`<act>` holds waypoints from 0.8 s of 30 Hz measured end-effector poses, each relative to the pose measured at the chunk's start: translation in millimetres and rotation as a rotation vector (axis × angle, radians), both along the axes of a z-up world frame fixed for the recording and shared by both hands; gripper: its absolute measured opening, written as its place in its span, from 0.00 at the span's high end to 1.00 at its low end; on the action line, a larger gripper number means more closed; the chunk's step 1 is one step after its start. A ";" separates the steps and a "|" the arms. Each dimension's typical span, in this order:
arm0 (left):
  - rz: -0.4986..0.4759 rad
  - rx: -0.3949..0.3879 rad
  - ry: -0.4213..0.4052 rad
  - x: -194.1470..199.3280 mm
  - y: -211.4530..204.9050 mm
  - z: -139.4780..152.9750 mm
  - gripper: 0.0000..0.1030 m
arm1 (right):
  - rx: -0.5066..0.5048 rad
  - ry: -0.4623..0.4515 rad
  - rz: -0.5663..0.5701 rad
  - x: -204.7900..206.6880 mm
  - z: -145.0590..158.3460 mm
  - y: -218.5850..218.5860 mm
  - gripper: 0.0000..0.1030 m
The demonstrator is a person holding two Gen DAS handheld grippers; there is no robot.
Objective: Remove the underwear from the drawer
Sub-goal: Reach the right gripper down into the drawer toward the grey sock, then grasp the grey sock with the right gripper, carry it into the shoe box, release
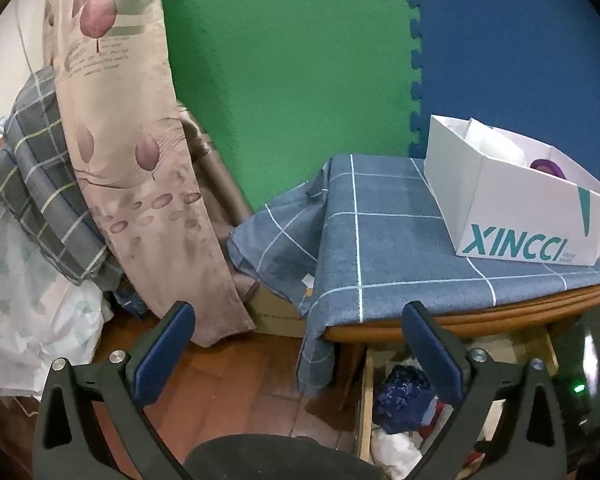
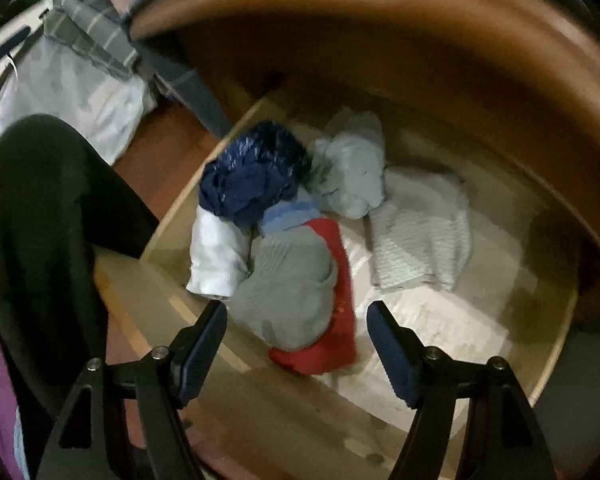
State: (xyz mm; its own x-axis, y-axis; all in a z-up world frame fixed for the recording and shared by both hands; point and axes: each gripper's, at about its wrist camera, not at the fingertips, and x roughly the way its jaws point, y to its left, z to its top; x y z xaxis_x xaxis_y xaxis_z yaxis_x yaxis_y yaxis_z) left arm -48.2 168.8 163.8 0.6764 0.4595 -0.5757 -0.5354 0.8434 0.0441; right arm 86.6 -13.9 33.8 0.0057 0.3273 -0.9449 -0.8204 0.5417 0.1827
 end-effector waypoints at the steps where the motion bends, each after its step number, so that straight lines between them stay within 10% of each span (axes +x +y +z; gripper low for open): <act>1: 0.004 -0.009 -0.004 -0.7 1.8 -0.1 0.01 | -0.030 -0.007 0.011 -0.1 -7.1 5.5 0.28; 14: 0.017 -0.060 -0.007 0.0 9.0 -2.2 0.01 | -0.160 -0.014 0.080 1.2 -43.7 33.7 0.28; 17: 0.015 -0.043 0.000 1.1 5.6 -2.4 0.01 | -0.154 -0.066 0.123 -4.3 -42.6 38.2 0.60; 24: 0.020 -0.042 0.007 2.7 4.6 -3.8 0.01 | -0.037 -0.100 0.097 -9.8 -4.2 23.6 0.70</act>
State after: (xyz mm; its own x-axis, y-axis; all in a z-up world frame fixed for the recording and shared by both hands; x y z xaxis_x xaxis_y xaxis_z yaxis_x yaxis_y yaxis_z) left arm -45.4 173.4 160.0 0.6630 0.4479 -0.5999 -0.5519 0.8338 0.0127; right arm 76.7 9.8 29.6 0.0699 0.2958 -0.9527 -0.8826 0.4635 0.0792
